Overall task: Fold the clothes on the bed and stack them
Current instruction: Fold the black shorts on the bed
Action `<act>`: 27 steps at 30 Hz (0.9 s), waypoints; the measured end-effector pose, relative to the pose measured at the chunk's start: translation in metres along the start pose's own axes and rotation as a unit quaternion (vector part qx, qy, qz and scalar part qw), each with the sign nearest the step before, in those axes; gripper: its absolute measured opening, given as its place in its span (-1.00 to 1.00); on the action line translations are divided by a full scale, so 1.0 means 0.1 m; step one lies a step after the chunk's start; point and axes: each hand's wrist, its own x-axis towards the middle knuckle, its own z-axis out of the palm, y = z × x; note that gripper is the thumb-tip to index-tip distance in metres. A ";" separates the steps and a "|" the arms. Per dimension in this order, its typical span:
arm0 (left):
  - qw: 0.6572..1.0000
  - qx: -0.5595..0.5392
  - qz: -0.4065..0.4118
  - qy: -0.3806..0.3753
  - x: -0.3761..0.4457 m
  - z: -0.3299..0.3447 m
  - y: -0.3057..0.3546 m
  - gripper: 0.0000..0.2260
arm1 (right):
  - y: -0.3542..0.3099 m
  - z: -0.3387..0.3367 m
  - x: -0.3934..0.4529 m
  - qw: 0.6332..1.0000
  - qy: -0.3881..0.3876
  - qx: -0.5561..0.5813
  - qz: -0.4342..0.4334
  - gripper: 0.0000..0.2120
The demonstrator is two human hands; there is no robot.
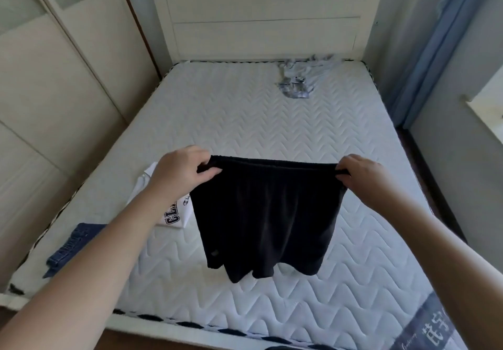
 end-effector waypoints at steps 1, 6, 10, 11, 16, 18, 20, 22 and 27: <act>1.000 -0.002 -0.010 0.013 0.07 -0.03 0.01 -0.60 | 0.01 -0.03 0.07 1.000 0.012 0.020 0.004 -0.91; 0.999 -0.006 -0.046 0.005 0.39 0.00 0.01 -0.65 | 0.01 -0.10 0.35 0.998 0.022 0.059 -0.008 -0.77; 0.997 -0.020 -0.029 -0.065 0.54 0.08 -0.13 -0.72 | -0.01 -0.02 0.45 0.999 0.027 0.018 -0.032 -0.57; 0.996 -0.049 -0.020 -0.078 0.56 0.11 -0.18 -0.78 | -0.03 0.01 0.47 0.999 0.027 -0.001 -0.035 -0.58; 0.974 -0.141 0.044 -0.173 0.68 0.22 -0.35 -0.80 | -0.18 0.10 0.48 0.998 0.060 -0.008 -0.001 -0.67; 0.962 -0.165 0.023 -0.216 0.72 0.24 -0.41 -0.75 | -0.26 0.09 0.47 0.996 0.088 -0.012 0.012 -0.71; 0.957 -0.166 0.019 -0.236 0.76 0.27 -0.48 -0.78 | -0.33 0.08 0.46 0.992 0.122 -0.019 0.022 -0.75; 0.951 -0.171 0.033 -0.256 0.79 0.28 -0.53 -0.72 | -0.39 0.10 0.43 0.988 0.149 -0.039 0.025 -0.78; 0.948 -0.146 0.070 -0.275 0.89 0.33 -0.53 -0.45 | -0.46 0.18 0.32 0.988 0.134 -0.083 -0.006 -0.54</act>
